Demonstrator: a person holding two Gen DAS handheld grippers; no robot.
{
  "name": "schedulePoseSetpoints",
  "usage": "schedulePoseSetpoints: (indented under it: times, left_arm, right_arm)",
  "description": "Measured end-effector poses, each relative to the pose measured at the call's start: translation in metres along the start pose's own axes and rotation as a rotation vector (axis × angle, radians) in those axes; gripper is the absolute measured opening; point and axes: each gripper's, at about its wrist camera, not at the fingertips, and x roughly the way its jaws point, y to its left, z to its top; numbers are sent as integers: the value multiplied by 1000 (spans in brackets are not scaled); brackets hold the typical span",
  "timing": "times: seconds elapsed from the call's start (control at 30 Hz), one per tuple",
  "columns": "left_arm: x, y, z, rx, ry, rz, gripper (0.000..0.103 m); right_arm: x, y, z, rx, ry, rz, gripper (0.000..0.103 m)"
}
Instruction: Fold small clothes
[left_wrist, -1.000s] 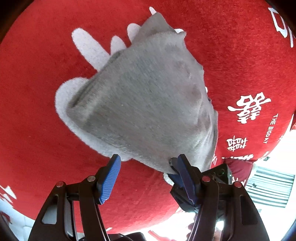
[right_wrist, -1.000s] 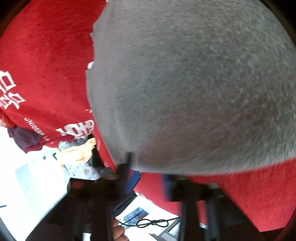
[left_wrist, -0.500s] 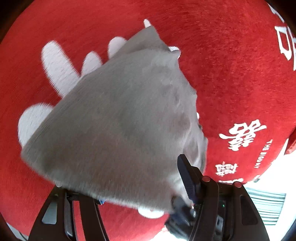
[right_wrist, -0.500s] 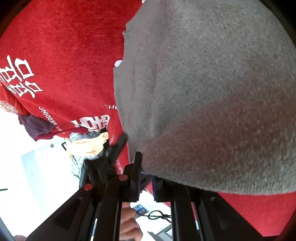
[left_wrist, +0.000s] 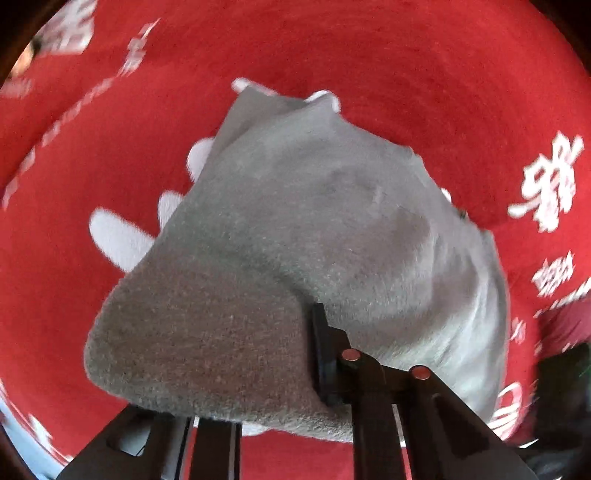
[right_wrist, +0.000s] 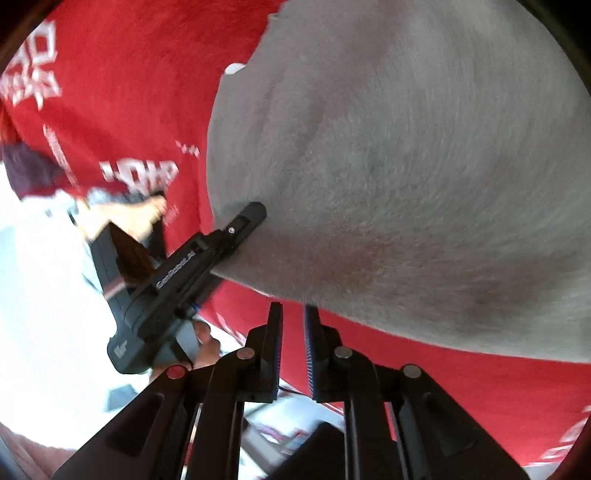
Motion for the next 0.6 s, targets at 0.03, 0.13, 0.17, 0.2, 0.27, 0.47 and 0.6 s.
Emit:
schedulePoseSetpoints:
  times: [0.03,0.13,0.17,0.2,0.27,0.47,0.6]
  left_arm:
    - [-1,-2,-2,28,-8,14,16]
    - [-3,-11,-4,92,-30,52,16]
    - [-3,-15,-5,120,-39,68,16]
    - [-4,-20,-7,162,-53,89,16]
    - [-8,-34,-13,276,-93,142,16]
    - [-17,-61,-33,585,-201,249,16]
    - [-20,-67,-42,714,-242,288,16]
  right_arm:
    - [-8,4,3,-27,-4,-34,33]
    - [-28,19,19,-79,-26,-100,68]
    - [-32,26,28,-99,-31,-108,68]
    - [-36,35,40,-124,-34,-123,68]
    - [-36,55,63,-178,-30,-159,69]
    - [4,121,132,-332,138,-232,74]
    - [48,163,158,-416,292,-283,81]
